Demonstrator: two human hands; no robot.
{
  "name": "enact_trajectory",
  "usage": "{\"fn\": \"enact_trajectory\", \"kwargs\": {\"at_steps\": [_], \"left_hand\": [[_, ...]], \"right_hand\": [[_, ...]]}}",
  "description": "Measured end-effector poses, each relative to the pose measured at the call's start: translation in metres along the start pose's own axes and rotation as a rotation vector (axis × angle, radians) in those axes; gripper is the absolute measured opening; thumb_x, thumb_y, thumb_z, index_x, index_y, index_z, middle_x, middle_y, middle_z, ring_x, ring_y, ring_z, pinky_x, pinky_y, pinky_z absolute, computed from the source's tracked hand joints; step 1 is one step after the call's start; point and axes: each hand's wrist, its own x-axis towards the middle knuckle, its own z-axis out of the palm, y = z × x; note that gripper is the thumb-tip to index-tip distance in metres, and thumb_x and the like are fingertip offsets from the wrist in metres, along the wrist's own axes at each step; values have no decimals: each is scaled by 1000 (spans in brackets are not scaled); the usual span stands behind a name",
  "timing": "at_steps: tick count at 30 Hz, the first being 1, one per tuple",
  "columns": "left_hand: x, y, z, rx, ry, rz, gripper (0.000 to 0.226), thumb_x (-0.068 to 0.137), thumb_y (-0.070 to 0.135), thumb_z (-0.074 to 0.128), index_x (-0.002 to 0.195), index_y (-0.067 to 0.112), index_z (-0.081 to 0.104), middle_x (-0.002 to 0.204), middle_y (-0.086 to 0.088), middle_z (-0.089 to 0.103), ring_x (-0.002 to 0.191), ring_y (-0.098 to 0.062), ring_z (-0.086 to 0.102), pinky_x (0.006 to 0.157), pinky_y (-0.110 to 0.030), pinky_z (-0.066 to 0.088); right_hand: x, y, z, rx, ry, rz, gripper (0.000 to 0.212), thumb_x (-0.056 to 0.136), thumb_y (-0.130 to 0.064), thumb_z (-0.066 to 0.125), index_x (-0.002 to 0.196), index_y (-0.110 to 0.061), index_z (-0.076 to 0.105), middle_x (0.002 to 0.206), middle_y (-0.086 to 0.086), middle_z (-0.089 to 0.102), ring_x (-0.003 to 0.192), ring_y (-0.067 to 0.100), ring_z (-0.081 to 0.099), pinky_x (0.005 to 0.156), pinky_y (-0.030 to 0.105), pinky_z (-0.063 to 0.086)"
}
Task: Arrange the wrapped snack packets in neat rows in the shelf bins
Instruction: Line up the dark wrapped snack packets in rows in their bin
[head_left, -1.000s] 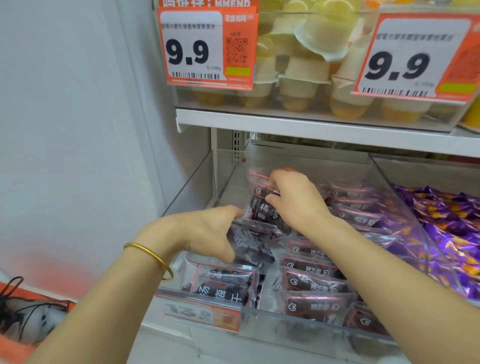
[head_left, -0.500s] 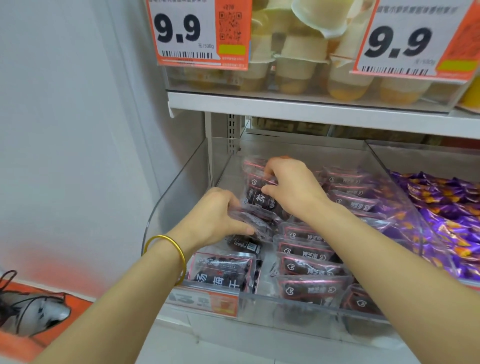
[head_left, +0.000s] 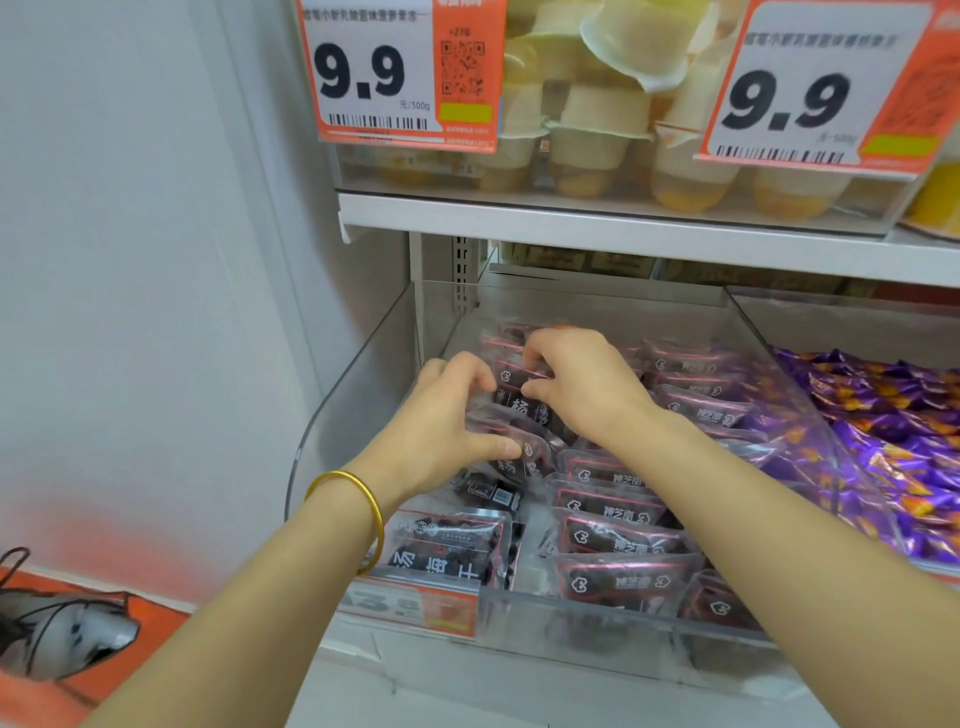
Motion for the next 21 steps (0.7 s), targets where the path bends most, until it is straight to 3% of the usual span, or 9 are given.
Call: {"fn": "enact_trajectory", "kwargs": {"at_steps": [2,4,7,9,12,14,16,18,21], "left_hand": [[1,3,-4,21,92,34,54,68,25,82,105,22,43,112,3,39,105,-13,47,82,-16,38],[2,6,-6,85,120,118,53,69,19,81,108,18,44,121,1,39,111,-14,46,89,-14,37],[2,9,-1,176,72,230,44,74,15,77,108,16,49,151,-3,19,135,-18,29,108,-27,32],[3,7,3,180,77,217,41,74,18,77,105,21,51,156,-3,4,143,-19,12,115,-35,21],[3,6,7,80,63,90,69,73,22,78,127,35,37,156,-3,-12,145,-20,-4,114,-35,14],[4,6,9,-100,-8,-13,105,75,22,78,147,33,2,158,-2,-7,144,-14,5,113,-29,19],[5,5,11,-185,-92,-76,114,79,23,74,147,26,-17,157,-1,9,136,-7,21,106,-21,26],[6,3,13,-185,-123,-73,108,81,24,72,148,22,-14,148,9,24,130,-3,28,101,-17,28],[8,4,13,-222,-109,-57,90,82,19,71,148,19,10,125,21,35,120,0,38,97,-17,33]], "right_hand": [[1,1,-1,8,-12,6,21,88,-20,64,104,-9,58,105,9,60,94,29,56,77,35,47],[2,1,-2,6,-29,3,22,87,-20,64,106,-9,59,105,9,60,94,29,57,78,34,47],[3,2,-4,-2,-66,-14,24,87,-19,64,109,-10,59,104,9,61,93,28,57,76,32,46],[5,3,-5,5,-93,-22,25,87,-20,64,109,-10,60,105,10,61,95,27,57,78,32,46],[5,4,-9,27,-132,-9,26,88,-20,65,111,-10,60,108,10,61,100,28,57,83,32,45],[5,4,-12,47,-159,0,27,88,-18,63,114,-10,59,115,8,59,106,26,55,87,31,43],[4,5,-15,95,-183,20,24,90,-14,59,114,-10,56,118,7,57,108,24,54,87,30,42],[1,4,-20,150,-189,53,23,92,-10,51,115,-11,52,116,8,56,100,23,55,79,30,45],[-12,-3,-29,153,-166,27,33,92,-20,49,125,-15,47,113,5,56,90,19,54,71,30,44]]}}
